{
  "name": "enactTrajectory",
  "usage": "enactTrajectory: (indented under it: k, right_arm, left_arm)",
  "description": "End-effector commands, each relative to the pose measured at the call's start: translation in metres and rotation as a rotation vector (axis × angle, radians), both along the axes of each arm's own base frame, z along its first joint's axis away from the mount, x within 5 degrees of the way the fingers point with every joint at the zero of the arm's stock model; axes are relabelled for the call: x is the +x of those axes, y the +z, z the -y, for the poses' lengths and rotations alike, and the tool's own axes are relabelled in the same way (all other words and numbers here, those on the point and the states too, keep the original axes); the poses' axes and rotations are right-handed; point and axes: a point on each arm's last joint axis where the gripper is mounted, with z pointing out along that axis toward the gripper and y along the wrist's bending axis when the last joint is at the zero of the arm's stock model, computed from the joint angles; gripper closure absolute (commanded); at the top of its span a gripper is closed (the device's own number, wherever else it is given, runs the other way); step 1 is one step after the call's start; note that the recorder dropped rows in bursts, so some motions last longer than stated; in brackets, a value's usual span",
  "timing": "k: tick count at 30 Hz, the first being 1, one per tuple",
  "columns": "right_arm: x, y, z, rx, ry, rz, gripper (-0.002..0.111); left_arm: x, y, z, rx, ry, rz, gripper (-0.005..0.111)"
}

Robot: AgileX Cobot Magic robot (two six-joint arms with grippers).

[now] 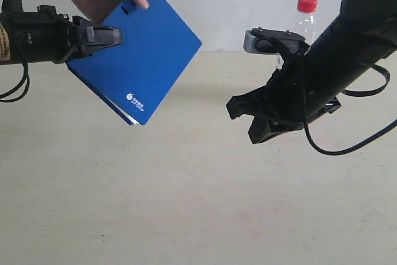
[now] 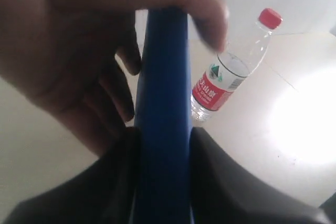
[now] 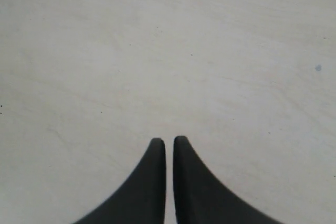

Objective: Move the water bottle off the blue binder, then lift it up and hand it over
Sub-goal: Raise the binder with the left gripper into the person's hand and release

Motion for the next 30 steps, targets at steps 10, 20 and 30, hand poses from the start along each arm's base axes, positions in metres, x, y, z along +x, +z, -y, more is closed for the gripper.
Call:
enactTrajectory:
  k: [10,20,30]
  right_arm:
    - [-0.001,0.006,-0.001,0.018,0.021,0.021,0.107]
    - [-0.001,0.006,-0.001,0.017,0.026,0.023,0.107]
    - [-0.001,0.006,-0.001,0.013,0.044,0.034,0.107]
  left_arm:
    - [0.005,0.015,-0.001,-0.151,0.074,0.017,0.102]
    - [-0.005,0.032,-0.007,-0.113,0.018,0.091,0.006]
    - [-0.084,0.074,-0.023,-0.074,-0.121,0.128,-0.001]
